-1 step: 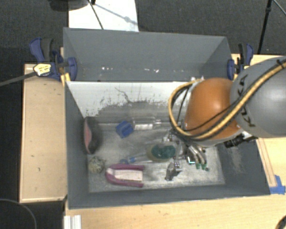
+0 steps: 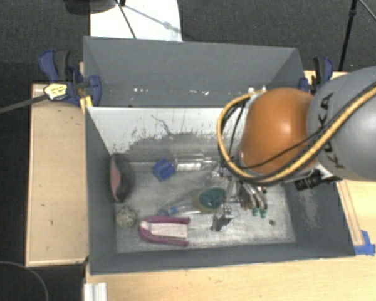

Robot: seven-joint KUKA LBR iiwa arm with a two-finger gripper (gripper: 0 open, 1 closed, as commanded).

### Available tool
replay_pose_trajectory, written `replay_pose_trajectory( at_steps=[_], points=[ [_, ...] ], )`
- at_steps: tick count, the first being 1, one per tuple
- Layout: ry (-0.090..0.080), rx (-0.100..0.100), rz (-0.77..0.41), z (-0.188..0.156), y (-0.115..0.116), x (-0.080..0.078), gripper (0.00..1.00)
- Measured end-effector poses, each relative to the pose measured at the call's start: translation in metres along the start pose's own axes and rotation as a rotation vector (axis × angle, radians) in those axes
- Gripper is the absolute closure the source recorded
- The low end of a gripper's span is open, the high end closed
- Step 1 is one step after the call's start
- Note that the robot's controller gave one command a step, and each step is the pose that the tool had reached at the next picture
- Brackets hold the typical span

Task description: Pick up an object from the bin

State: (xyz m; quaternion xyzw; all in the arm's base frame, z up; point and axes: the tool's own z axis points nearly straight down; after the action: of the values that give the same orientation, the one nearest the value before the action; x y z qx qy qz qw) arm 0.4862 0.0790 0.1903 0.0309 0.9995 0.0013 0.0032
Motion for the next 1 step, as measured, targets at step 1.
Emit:
replay_pose_trajectory(
  at_steps=[1],
  points=[
    [0.003, 0.002, 0.061, 0.1186, 0.0256, -0.039, 0.0]
  ],
)
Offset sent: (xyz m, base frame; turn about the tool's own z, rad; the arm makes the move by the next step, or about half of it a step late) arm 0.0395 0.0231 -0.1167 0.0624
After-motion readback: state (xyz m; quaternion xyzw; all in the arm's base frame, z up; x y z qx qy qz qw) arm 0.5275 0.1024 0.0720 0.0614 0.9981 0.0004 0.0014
